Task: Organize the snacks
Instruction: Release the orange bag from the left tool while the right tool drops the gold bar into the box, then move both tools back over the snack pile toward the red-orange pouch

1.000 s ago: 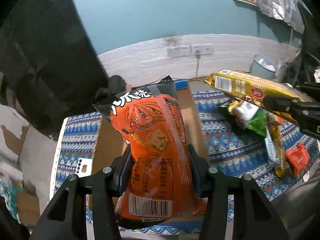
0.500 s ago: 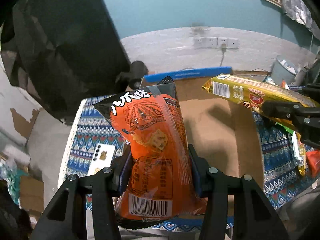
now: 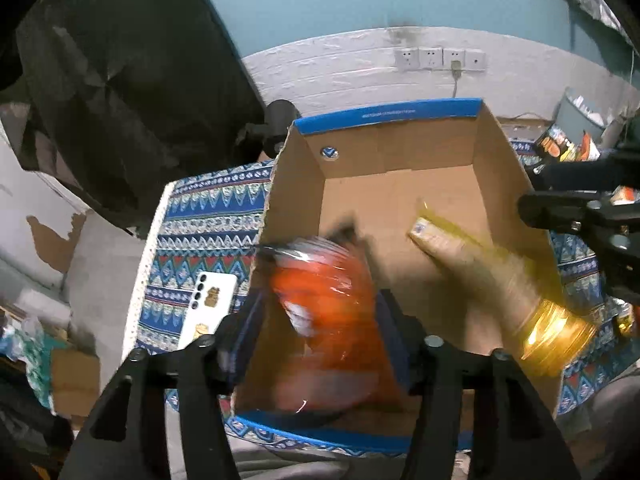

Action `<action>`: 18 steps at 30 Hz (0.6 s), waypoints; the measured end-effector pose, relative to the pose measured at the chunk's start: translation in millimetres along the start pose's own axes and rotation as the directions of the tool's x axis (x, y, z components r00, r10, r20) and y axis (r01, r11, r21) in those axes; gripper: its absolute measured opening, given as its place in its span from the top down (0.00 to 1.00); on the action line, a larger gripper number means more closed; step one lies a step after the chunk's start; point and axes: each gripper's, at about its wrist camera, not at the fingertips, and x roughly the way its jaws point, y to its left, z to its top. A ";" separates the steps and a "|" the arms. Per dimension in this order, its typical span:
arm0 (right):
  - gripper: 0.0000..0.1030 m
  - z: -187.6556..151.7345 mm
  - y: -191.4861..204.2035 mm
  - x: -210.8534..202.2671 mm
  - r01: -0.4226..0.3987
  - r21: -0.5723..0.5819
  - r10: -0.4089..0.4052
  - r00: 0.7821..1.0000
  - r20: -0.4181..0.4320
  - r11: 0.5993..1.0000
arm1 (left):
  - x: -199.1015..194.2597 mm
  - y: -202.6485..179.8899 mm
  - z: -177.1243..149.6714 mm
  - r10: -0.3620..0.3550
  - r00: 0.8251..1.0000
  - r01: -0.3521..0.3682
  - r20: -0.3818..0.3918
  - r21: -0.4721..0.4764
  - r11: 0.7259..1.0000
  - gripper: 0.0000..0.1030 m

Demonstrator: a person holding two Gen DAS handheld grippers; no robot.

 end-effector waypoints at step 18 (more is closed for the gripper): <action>0.28 -35.8 -52.3 -50.8 0.076 0.126 -0.082 0.996 0.043 0.989 | -32.1 -41.2 9.3 -0.097 0.994 0.093 0.057 0.058 0.994 0.27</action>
